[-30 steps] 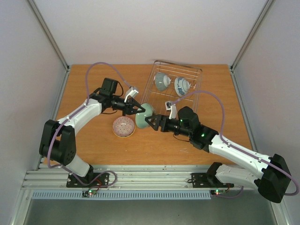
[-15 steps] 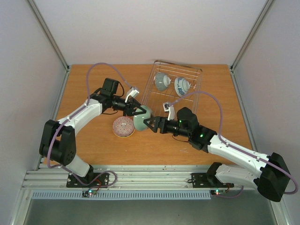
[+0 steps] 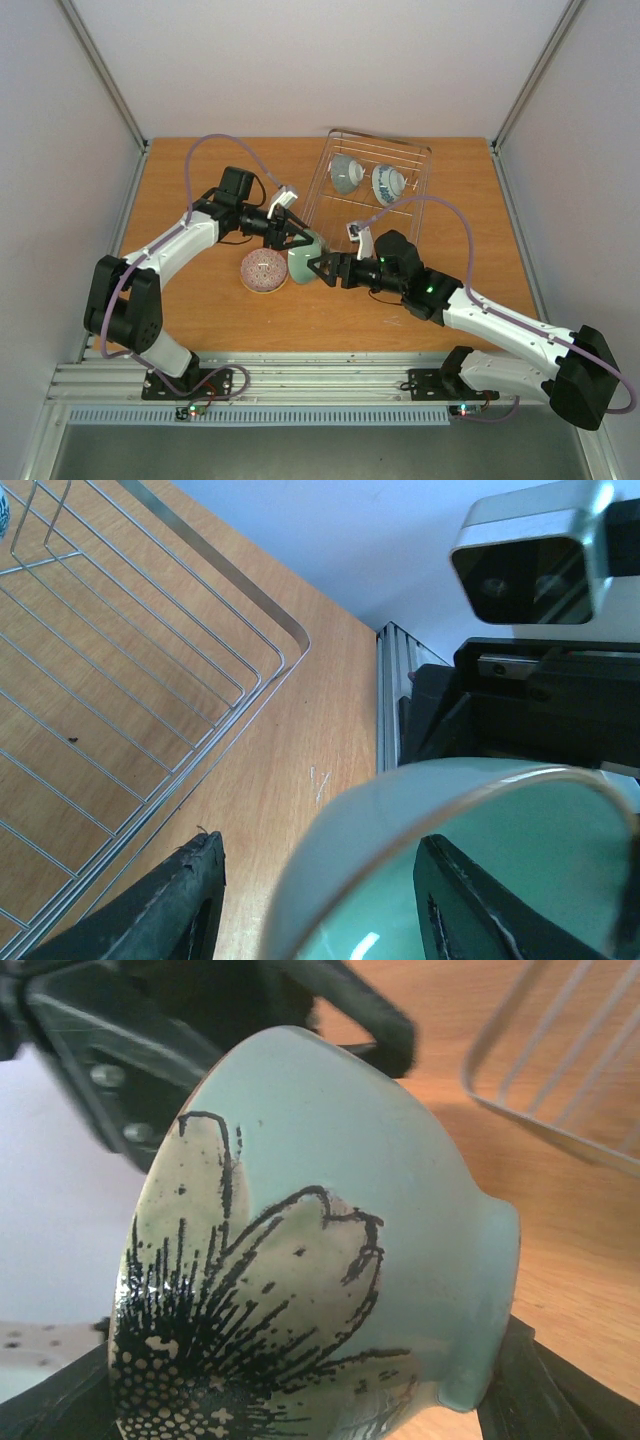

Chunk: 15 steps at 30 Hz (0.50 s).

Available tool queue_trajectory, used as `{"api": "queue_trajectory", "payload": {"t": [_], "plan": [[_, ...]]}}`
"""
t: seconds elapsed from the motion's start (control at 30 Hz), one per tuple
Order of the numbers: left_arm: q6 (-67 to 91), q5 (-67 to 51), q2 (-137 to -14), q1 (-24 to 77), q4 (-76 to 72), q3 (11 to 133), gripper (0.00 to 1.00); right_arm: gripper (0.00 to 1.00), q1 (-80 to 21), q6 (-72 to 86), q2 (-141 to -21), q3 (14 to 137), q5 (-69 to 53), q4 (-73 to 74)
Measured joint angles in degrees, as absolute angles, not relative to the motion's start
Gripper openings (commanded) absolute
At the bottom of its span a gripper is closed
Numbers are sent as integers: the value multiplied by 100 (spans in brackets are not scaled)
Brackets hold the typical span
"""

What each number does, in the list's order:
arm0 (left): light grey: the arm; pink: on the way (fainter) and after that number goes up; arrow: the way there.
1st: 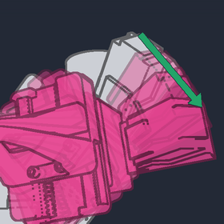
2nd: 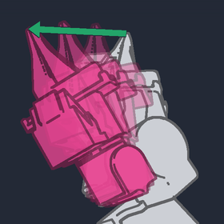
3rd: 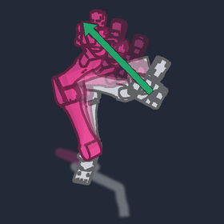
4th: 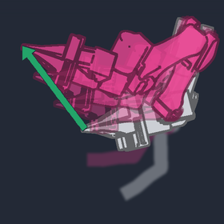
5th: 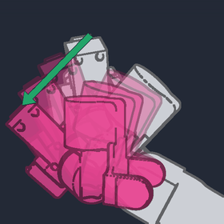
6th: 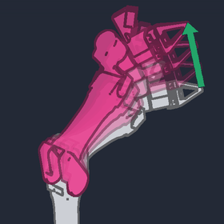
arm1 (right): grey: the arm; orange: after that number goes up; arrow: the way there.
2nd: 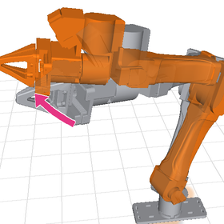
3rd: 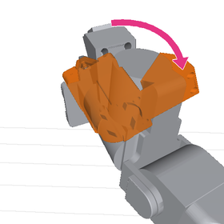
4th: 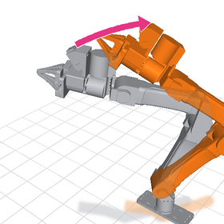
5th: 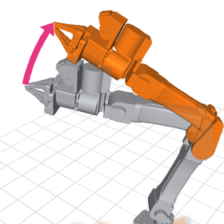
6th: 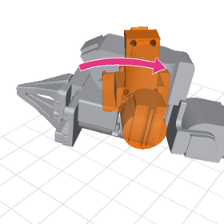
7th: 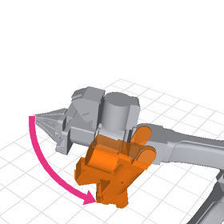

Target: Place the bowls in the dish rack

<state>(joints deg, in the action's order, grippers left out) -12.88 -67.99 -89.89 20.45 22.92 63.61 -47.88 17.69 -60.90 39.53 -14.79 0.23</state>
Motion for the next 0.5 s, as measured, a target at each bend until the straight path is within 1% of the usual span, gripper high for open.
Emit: {"api": "queue_trajectory", "payload": {"t": [0.13, 0.23, 0.4, 0.5], "plan": [[-1295, -6759, -8949, 2045, 2276, 6361, 53, 15, -4792, 1481, -6090, 4233, -965, 864], [-1334, -6713, -8879, 2036, 2222, 6357, 53, 15, -4853, 1168, -6095, 4659, -510, 1544], [-1339, -6687, -8691, 2003, 2206, 6287, 53, 15, -4816, 642, -6252, 5586, 694, 2521], [-1267, -6606, -8621, 1931, 2130, 6243, 53, 15, -4816, 346, -6593, 6357, 1439, 3199]]}}
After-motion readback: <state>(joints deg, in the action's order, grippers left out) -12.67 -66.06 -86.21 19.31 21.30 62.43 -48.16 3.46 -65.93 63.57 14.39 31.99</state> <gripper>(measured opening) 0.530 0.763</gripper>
